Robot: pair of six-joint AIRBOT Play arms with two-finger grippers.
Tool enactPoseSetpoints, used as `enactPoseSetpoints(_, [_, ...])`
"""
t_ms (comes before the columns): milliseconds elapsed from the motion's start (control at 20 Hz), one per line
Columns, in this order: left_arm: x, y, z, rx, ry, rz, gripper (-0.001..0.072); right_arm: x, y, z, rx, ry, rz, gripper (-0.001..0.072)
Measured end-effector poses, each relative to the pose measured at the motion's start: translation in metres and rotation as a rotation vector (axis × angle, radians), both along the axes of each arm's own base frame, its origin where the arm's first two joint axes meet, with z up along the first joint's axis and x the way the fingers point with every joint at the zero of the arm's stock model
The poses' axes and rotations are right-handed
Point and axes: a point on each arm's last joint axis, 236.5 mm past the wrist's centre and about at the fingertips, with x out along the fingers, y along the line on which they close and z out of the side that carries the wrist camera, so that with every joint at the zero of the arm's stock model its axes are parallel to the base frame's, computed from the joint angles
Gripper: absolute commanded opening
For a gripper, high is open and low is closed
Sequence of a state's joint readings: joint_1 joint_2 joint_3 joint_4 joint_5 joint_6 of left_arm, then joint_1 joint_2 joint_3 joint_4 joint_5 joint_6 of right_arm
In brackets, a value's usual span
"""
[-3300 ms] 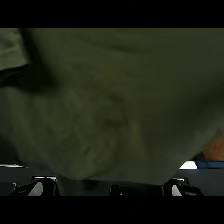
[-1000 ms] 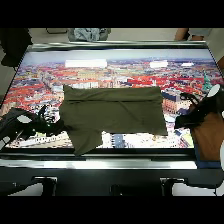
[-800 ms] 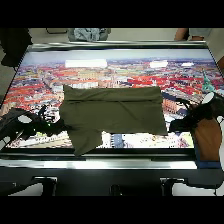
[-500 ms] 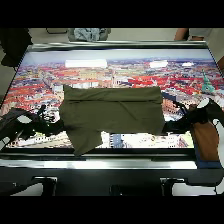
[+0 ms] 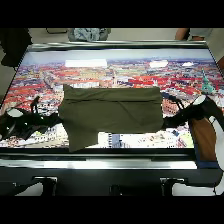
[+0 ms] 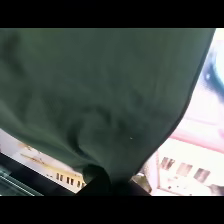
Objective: Fold the shirts.
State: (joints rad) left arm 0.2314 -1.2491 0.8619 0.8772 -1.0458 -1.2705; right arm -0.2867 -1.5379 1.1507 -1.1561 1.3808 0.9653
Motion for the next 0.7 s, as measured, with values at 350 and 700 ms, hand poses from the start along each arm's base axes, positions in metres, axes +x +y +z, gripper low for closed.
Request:
enactPoseSetpoints(350, [0.034,0.018,0.356,0.230,-0.854,0.031,0.0018,0.064,-0.026,0.318,-0.326,-0.911,0.051,0.0039])
enactPoseSetpoints(700, [-0.122,0.001,0.584,0.382,-1.454,0.156,0.0019,-0.092,-0.013,0.570,-0.668,-1.630,-0.092,0.0039])
